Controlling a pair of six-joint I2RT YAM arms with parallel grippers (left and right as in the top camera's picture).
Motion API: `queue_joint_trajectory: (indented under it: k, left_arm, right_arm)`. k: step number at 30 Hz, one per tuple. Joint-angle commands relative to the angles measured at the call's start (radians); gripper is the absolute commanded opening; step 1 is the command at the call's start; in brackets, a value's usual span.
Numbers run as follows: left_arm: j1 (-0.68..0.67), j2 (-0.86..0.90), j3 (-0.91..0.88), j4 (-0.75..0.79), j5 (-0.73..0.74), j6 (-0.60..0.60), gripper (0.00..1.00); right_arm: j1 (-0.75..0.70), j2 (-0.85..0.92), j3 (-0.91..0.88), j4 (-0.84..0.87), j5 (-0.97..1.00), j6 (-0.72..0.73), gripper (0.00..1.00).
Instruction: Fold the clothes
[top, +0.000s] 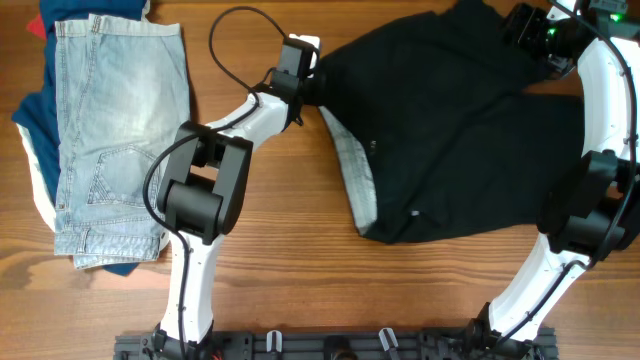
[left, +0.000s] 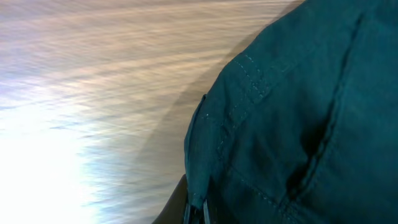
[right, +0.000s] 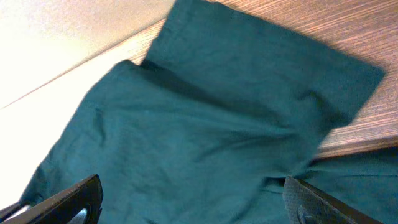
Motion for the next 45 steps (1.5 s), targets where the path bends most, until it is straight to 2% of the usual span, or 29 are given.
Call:
queue_joint_trajectory:
  k: [1,6,8,11,12,14,16,19,23,28,30,37,45]
  left_arm:
    - [0.077,-0.004,-0.005,0.005,-0.191,0.165,0.04]
    - [0.14,-0.004,-0.005,0.066,-0.201,0.259,0.04]
    - [0.165,-0.004,-0.005,0.088,-0.208,0.26,0.04]
    - [0.192,-0.004,-0.005,0.099,-0.208,0.257,0.12]
    - [0.196,-0.004,-0.005,0.095,-0.208,0.252,0.18]
    - [0.199,-0.004,-0.005,0.068,-0.208,0.245,0.52]
    - [0.198,-0.009,-0.005,0.031,-0.208,0.195,1.0]
    - [0.185,-0.039,-0.005,-0.043,-0.198,0.102,1.0]
    - [0.144,-0.135,-0.005,-0.187,-0.121,0.044,1.0]
    - [0.072,-0.272,-0.005,-0.383,-0.063,-0.048,1.0]
    - [0.029,-0.325,-0.005,-0.456,-0.055,-0.122,1.0]
    - [-0.027,-0.349,-0.005,-0.564,-0.026,-0.248,1.0]
    - [-0.03,-0.349,-0.005,-0.595,-0.019,-0.254,1.0]
  right_arm:
    - [0.011,0.008,-0.001,-0.001,0.017,-0.013,0.93]
    - [0.042,0.008,-0.002,0.006,0.09,-0.055,0.93]
    - [0.055,0.01,-0.002,0.027,0.131,-0.081,0.93]
    - [0.065,0.016,-0.002,0.08,0.139,-0.122,0.94]
    - [0.066,0.018,-0.002,0.1,0.139,-0.132,0.94]
    - [0.067,0.026,-0.002,0.138,0.139,-0.145,0.95]
    - [0.068,0.036,-0.002,0.167,0.138,-0.171,0.95]
    - [0.073,0.07,-0.002,0.212,0.135,-0.217,0.92]
    - [0.076,0.142,-0.002,0.262,0.146,-0.248,0.87]
    - [0.077,0.236,-0.002,0.319,0.146,-0.241,0.84]
    - [0.076,0.274,-0.002,0.346,0.135,-0.218,0.78]
    - [0.076,0.338,-0.002,0.397,0.107,-0.167,0.64]
    - [0.076,0.378,-0.002,0.388,0.15,-0.14,0.62]
